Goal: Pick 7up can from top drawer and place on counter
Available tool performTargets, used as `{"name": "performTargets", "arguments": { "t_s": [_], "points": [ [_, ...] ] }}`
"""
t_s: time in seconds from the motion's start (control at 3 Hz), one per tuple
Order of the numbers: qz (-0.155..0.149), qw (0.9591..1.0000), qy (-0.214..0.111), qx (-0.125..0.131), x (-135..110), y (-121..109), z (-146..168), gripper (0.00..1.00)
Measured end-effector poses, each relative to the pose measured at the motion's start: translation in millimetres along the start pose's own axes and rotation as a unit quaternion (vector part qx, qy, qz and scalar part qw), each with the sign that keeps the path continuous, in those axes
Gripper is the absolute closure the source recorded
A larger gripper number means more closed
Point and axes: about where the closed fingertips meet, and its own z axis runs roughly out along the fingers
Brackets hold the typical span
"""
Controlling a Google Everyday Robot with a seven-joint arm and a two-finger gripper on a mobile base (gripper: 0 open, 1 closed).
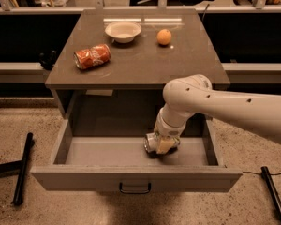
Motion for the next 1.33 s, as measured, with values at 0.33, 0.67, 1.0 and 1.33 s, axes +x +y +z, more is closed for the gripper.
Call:
{"name": "performTargets", "arguments": {
  "t_s": [0.33, 0.67, 1.0, 1.33],
  "points": [
    [0.006, 0.9992, -0.038, 0.012, -2, 8, -29, 0.88],
    [0.02, 0.9946, -0.094, 0.038, 6, 25, -103, 1.0],
    [0.038, 0.9889, -0.128, 0.065, 18, 35, -156, 1.0],
    [0.038, 0.9887, -0.128, 0.067, 19, 33, -159, 1.0]
  ]
}}
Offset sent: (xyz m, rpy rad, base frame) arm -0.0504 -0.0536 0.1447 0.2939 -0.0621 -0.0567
